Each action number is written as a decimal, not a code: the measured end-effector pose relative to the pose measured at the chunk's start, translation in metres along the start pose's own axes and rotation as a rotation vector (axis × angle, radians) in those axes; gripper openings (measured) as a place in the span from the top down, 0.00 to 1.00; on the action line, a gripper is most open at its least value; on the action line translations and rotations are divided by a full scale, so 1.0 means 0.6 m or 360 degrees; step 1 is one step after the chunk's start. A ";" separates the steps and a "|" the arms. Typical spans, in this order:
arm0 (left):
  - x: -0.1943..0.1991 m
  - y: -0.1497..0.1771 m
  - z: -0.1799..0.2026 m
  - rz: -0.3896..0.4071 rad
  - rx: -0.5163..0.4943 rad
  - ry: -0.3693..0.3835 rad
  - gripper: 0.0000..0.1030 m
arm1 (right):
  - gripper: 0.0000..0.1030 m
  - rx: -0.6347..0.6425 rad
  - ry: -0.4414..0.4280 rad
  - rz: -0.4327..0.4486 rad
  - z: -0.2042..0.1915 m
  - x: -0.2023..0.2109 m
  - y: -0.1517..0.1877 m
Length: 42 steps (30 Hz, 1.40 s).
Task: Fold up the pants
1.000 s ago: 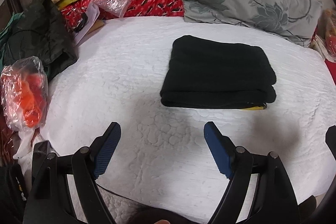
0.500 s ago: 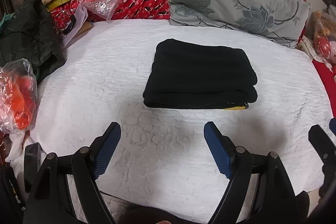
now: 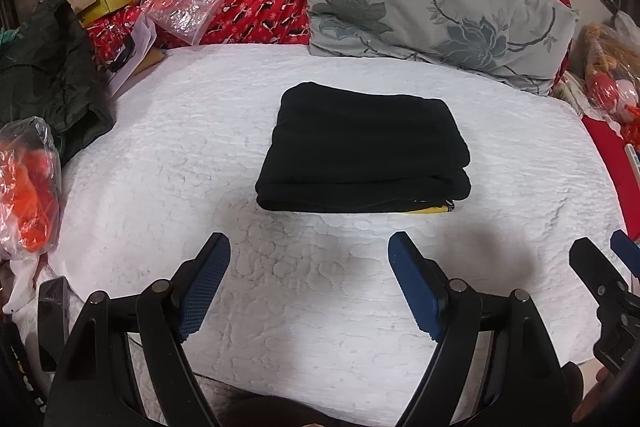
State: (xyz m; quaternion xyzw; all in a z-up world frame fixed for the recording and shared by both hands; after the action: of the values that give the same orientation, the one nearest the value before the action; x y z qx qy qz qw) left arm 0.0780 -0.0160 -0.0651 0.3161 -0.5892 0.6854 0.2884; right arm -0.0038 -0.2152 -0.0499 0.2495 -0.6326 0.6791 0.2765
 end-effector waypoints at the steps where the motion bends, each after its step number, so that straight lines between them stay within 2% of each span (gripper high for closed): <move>1: 0.001 0.002 0.002 0.0002 -0.0007 0.0004 0.20 | 0.01 -0.0007 0.0002 -0.0008 0.002 -0.002 0.002; 29: -0.008 0.005 0.010 -0.0042 0.0021 0.0021 0.20 | 0.01 -0.0038 0.0003 -0.0057 0.008 -0.012 0.014; 35: -0.003 -0.007 0.011 -0.0001 0.0065 0.0022 0.20 | 0.01 -0.0058 0.0003 -0.0075 0.012 -0.016 0.017; 42: 0.002 -0.010 0.024 0.0009 0.0023 0.0031 0.20 | 0.01 -0.0073 0.0009 -0.0092 0.018 -0.019 0.020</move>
State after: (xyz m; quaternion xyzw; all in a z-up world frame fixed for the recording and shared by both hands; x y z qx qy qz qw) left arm 0.0833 -0.0294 -0.0591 0.3098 -0.5824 0.6935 0.2897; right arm -0.0042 -0.2271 -0.0655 0.2594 -0.6397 0.6569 0.3034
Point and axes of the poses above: each gripper's, at about its wrist camera, not at the fingertips, and x roughly against the way its jaws point, z to its right, y to its underside, the point moved 5 cm from there along -x, roughly the way its jaws point, and after that the axes turned 14 degrees about x, right-handed, at the moved point
